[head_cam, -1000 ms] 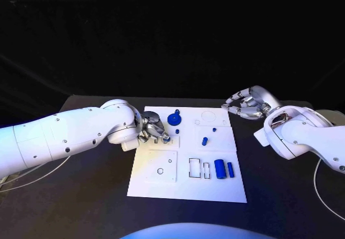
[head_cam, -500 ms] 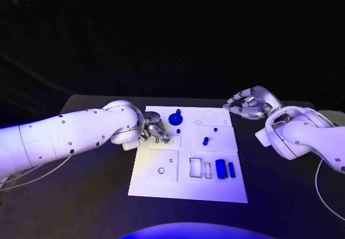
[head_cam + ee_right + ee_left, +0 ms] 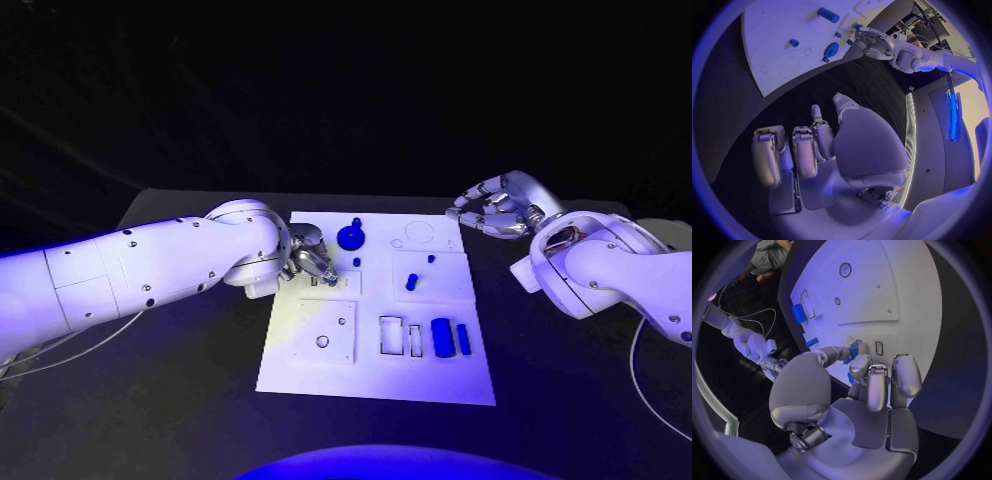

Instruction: Assemble the parts on the task board

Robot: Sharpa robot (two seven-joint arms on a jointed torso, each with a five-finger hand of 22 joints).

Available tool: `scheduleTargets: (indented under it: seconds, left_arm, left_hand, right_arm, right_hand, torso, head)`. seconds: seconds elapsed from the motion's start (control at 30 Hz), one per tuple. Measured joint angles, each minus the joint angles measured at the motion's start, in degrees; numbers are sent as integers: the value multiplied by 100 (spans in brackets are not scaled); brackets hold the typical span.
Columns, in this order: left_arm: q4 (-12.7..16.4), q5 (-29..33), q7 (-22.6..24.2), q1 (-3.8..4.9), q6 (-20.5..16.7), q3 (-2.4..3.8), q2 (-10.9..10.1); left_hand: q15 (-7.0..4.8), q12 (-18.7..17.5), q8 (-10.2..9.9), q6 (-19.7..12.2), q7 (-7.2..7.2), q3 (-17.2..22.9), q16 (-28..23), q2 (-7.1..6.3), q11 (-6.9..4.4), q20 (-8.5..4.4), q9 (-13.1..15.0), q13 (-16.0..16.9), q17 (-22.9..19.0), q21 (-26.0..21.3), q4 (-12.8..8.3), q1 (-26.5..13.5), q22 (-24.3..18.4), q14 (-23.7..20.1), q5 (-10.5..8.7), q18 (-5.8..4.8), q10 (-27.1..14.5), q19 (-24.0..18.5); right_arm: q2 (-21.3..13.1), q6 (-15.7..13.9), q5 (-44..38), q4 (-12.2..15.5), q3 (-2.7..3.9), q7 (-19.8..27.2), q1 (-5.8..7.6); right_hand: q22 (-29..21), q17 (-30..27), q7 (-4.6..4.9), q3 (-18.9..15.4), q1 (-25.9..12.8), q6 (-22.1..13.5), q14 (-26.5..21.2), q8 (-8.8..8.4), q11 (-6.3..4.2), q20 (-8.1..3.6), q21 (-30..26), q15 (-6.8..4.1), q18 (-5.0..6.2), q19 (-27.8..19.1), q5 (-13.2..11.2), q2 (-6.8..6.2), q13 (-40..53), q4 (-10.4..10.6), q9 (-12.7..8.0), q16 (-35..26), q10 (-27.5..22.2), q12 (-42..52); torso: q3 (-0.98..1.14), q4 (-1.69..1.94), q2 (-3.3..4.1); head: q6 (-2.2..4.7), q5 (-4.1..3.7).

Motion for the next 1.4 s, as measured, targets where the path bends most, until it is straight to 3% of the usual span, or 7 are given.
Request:
scheduleTargets:
  seconds: [0.53,1.4]
  left_arm:
    - [-158,-28,-24,3,119,-3,93]
    - [-185,-107,-52,7,375,3,135]
  left_hand:
    - [0,-1,20,9,-9,0,0,-16,-20,0,85,-24,-1,0,0,-16,5,0,29,0,37,0]
    - [1,-2,32,10,-10,0,0,9,-8,1,158,-38,-1,-1,0,-37,36,0,27,0,44,-1]
  right_arm:
    - [2,-11,4,6,-2,14,-5]
    - [-21,-14,15,27,-2,19,-8]
  right_hand:
    - [-1,-1,0,14,0,0,0,0,0,-21,0,0,0,21,66,0,-1,-13,0,0,0,0]
    - [3,-2,0,27,0,0,0,21,0,-21,0,0,0,21,88,0,-2,-20,0,0,0,0]
  torso:
    - [-5,1,0]
    - [-2,7,-4]
  head:
    - [-18,-1]
    - [-76,0]
